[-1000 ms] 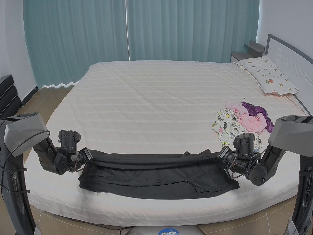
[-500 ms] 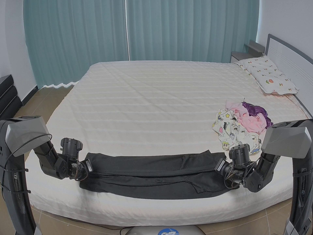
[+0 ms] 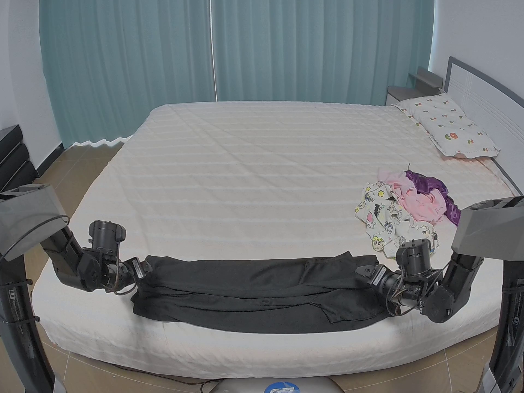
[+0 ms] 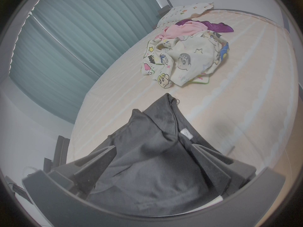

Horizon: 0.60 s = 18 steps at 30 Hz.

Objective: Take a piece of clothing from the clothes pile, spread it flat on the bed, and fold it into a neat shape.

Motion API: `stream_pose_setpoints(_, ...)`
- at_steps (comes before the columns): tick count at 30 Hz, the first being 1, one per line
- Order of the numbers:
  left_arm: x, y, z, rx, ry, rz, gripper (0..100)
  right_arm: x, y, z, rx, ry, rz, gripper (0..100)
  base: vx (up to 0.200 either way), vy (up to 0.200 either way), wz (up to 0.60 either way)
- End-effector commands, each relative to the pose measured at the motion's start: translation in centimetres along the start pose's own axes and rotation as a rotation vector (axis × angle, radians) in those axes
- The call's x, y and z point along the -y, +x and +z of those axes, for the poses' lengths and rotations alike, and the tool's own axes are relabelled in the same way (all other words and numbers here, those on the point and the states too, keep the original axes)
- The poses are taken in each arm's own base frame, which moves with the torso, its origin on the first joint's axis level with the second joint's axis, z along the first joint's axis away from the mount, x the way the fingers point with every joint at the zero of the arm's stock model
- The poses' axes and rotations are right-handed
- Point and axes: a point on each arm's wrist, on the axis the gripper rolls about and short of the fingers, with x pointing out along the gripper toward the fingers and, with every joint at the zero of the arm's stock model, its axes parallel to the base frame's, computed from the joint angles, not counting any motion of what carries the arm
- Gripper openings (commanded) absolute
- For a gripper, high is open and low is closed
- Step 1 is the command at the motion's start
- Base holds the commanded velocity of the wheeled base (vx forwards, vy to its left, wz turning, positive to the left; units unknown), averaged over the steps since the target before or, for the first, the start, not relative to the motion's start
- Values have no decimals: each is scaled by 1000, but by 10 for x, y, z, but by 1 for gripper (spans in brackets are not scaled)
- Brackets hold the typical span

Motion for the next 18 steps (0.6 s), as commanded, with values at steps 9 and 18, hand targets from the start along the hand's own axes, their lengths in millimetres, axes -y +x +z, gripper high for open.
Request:
stream_pose_setpoints(9, -10, 18, 2, -149, 282, -189, 100, 28, -41, -19, 4, 25, 117, 100, 0, 0, 0)
stream_pose_setpoints(18, -8, 51, -6, -175, 383, -186, 100, 30, -39, -25, -20, 17, 121, 100, 0, 0, 0)
